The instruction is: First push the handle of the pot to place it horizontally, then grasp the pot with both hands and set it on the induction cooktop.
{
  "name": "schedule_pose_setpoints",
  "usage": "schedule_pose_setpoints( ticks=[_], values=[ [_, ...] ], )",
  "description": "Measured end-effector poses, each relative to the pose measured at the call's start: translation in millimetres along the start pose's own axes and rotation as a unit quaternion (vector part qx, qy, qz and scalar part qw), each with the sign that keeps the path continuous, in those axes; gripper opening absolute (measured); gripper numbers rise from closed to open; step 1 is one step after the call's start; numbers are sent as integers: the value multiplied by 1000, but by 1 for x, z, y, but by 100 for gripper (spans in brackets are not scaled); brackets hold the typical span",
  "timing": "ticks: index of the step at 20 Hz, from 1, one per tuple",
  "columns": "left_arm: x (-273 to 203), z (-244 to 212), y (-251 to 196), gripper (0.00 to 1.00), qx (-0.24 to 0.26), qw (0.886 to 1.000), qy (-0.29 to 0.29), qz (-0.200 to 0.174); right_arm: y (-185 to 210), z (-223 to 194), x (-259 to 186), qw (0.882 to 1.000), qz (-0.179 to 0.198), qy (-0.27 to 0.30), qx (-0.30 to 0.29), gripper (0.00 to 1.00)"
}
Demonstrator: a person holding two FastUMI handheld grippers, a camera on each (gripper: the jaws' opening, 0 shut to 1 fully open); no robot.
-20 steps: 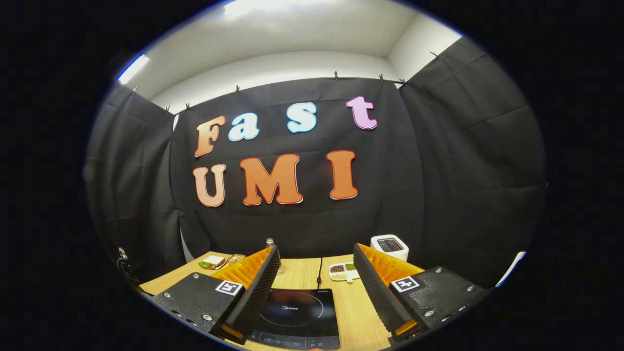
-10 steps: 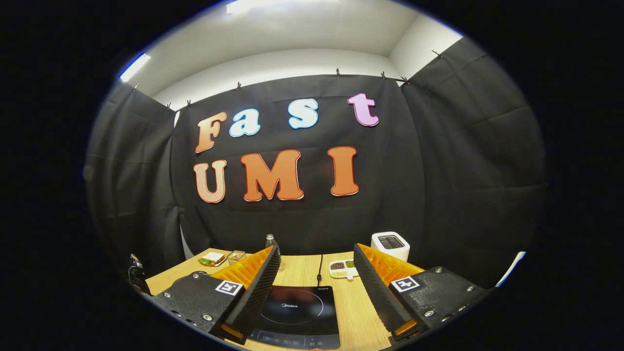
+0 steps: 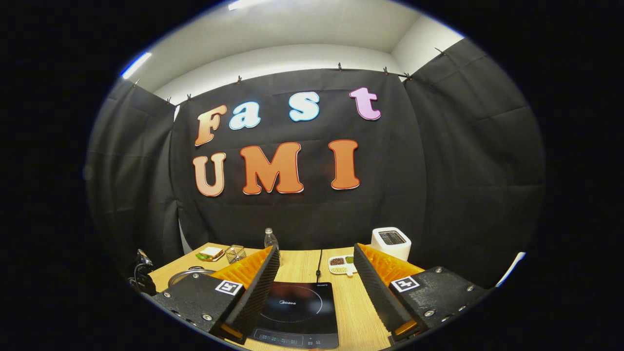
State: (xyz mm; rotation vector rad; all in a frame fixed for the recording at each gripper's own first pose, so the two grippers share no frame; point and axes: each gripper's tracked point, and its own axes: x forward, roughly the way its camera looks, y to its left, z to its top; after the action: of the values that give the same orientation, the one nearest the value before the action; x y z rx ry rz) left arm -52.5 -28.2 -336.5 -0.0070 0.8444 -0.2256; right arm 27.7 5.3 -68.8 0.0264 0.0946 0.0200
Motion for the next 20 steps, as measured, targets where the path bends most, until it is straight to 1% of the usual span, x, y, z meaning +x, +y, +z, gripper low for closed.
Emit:
schedule_pose_setpoints(
  ticks=[4, 9, 10, 12, 13, 14, 15, 17, 18, 20],
  values=[
    [11, 2, -7, 2, 24, 1000, 3, -2, -5, -5, 7, 1000, -4, 4, 8, 95],
    [24, 10, -21, 2, 14, 1000, 6, -19, -16, -12, 13, 1000, -12, 12, 11, 95],
    [26, 11, -23, 2, 13, 1000, 7, -22, -18, -13, 14, 1000, -15, 13, 12, 100],
    [31, 15, -27, 2, 13, 999, 8, -28, -21, -14, 15, 1000, -18, 14, 13, 100],
    [34, 18, -29, 2, 12, 999, 9, -31, -22, -14, 17, 1000, -19, 14, 13, 95],
    [37, 18, -31, 2, 11, 999, 10, -34, -24, -14, 18, 1000, -20, 14, 13, 95],
    [40, 21, -32, 3, 10, 999, 11, -36, -25, -15, 19, 1000, -22, 14, 11, 100],
    [45, 24, -35, 2, 7, 999, 13, -41, -28, -16, 20, 1000, -24, 14, 9, 100],
    [48, 25, -37, 2, 6, 999, 14, -43, -29, -15, 22, 1000, -25, 14, 9, 95],
    [53, 28, -39, 2, 1, 999, 14, -46, -32, -17, 24, 999, -28, 15, 9, 95]
  ],
)
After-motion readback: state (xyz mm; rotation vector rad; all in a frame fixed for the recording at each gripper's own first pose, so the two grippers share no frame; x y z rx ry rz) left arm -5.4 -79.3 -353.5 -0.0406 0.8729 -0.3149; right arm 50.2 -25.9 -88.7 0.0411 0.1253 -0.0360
